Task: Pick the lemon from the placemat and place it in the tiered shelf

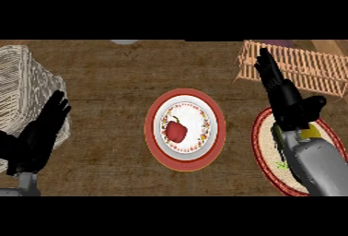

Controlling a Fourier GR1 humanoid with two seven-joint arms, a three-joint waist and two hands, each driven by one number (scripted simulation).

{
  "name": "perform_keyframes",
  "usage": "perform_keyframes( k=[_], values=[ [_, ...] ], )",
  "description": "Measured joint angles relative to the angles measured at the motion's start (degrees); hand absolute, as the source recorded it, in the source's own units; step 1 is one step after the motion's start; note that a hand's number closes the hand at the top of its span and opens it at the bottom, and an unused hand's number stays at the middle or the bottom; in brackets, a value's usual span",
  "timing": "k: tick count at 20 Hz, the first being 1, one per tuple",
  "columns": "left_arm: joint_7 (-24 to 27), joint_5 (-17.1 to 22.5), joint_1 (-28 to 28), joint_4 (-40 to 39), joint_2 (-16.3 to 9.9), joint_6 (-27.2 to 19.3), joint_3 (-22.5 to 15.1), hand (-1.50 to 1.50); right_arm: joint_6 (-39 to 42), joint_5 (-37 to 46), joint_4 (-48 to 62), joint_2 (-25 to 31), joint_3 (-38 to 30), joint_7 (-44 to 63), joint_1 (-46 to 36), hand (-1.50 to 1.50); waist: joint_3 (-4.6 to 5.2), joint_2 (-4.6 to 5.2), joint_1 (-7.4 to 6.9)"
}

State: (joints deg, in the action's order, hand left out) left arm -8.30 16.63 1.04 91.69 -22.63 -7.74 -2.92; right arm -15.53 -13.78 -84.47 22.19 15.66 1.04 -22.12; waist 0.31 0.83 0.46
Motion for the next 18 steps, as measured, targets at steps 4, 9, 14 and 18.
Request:
perform_keyframes(
  k=[4,9,14,18],
  values=[
    [-1.00,0.02,-1.46,-3.39,0.55,-0.50,0.66,0.00,2.74,-2.37,-0.60,7.35,-8.03,-4.49,6.42,1.50,-0.25,-0.49,1.52],
    [-3.16,0.94,-3.90,-6.77,1.87,-1.19,0.72,0.00,3.06,-1.23,9.75,17.96,-17.73,-6.19,15.17,1.50,-0.37,0.27,4.00],
    [-4.37,1.22,-3.21,-10.08,3.43,0.10,-0.86,0.00,13.28,-7.68,24.30,21.79,-27.29,-15.56,20.87,-1.50,-0.56,-0.13,2.22],
    [-5.40,0.69,-1.56,-11.73,4.44,0.33,-1.75,0.00,25.40,-8.33,33.31,25.53,-29.84,-25.45,23.66,-1.50,-0.53,-0.42,0.86]
  ],
)
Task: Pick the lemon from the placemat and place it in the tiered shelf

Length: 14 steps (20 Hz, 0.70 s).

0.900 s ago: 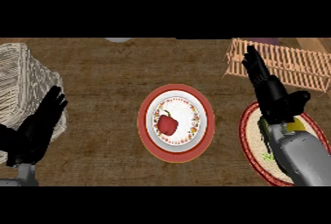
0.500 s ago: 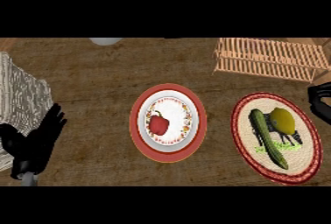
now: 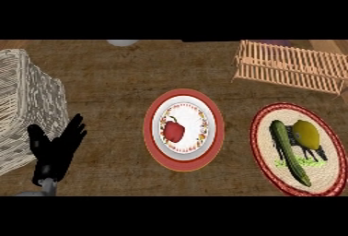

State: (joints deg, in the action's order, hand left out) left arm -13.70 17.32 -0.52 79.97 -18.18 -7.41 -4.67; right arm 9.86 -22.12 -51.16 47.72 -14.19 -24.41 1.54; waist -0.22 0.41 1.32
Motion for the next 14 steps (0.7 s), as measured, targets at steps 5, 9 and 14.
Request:
perform_keyframes(
  k=[5,9,14],
  values=[
    [-0.46,-0.63,0.62,-0.90,0.38,0.50,0.12,0.00,12.01,1.14,3.74,5.13,-0.14,-4.21,1.92,-1.50,0.13,-0.28,-0.83],
    [-1.18,-0.95,1.28,-1.18,0.47,0.96,0.37,0.00,15.30,2.20,-0.54,8.17,1.38,0.78,1.32,-1.50,0.24,-0.40,-1.09],
    [-0.78,-1.51,2.47,-3.07,1.04,1.20,1.04,0.00,12.80,2.59,-10.02,9.76,2.80,13.07,0.90,-1.50,0.33,-0.48,-0.98]
  ],
)
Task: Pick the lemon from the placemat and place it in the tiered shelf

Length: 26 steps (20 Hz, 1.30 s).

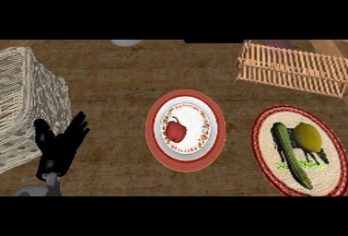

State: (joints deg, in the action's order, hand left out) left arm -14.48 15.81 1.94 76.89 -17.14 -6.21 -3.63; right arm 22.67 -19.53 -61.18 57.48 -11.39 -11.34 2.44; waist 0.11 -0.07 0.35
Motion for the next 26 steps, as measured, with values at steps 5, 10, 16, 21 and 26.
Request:
perform_keyframes(
  k=[5,10,16,21,26],
  values=[
    [0.52,-0.65,0.50,-0.96,0.66,0.21,0.28,0.00,-7.64,1.13,-9.55,-1.62,2.18,15.44,-2.86,-1.50,-0.02,-0.04,-0.23],
    [-0.72,-0.61,0.45,0.42,0.37,1.06,0.78,0.00,-14.02,6.53,-14.69,-4.38,6.43,26.89,-6.44,-1.50,-0.05,0.03,-0.65],
    [0.09,-1.54,0.93,-1.27,1.27,1.67,1.73,0.00,-12.76,11.18,-16.28,-6.44,9.43,35.21,-9.71,-1.50,-0.09,0.07,-0.57],
    [-1.17,-1.84,0.62,-0.10,1.33,2.49,2.56,0.00,-12.02,15.73,-18.70,-9.20,11.24,39.64,-9.71,-1.50,-0.09,0.04,-0.47],
    [0.60,-3.19,1.08,-2.33,2.39,3.08,3.40,0.00,-13.66,21.68,-18.50,-13.11,11.74,41.82,-9.38,-1.50,-0.21,-0.04,-0.41]
  ],
)
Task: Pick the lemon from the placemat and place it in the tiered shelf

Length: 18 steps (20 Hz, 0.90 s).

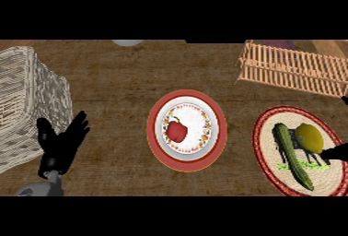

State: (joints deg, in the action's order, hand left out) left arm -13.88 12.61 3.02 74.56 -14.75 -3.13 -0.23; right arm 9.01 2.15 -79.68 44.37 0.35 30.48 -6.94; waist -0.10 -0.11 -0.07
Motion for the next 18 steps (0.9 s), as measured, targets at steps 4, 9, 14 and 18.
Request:
perform_keyframes(
  k=[4,9,14,18],
  values=[
    [-0.98,-1.24,0.38,0.74,1.21,-0.47,-0.08,0.00,0.06,4.33,0.83,-2.11,-0.69,0.21,0.21,-1.50,0.04,0.05,0.02],
    [-1.03,-1.99,-1.13,2.33,1.66,0.68,0.94,0.00,0.31,9.11,-0.83,-6.02,-1.84,2.23,0.50,-1.50,0.06,0.05,0.02],
    [-2.11,-2.40,-0.92,2.59,2.01,1.70,2.14,0.00,0.31,13.92,0.30,-9.72,-2.38,3.08,-0.78,-1.50,0.09,0.08,-0.01],
    [-2.29,-3.07,-1.17,3.14,2.31,2.04,2.70,0.00,-0.54,18.23,5.28,-11.68,-2.62,1.16,-2.35,-1.50,0.09,0.11,-0.09]
  ],
)
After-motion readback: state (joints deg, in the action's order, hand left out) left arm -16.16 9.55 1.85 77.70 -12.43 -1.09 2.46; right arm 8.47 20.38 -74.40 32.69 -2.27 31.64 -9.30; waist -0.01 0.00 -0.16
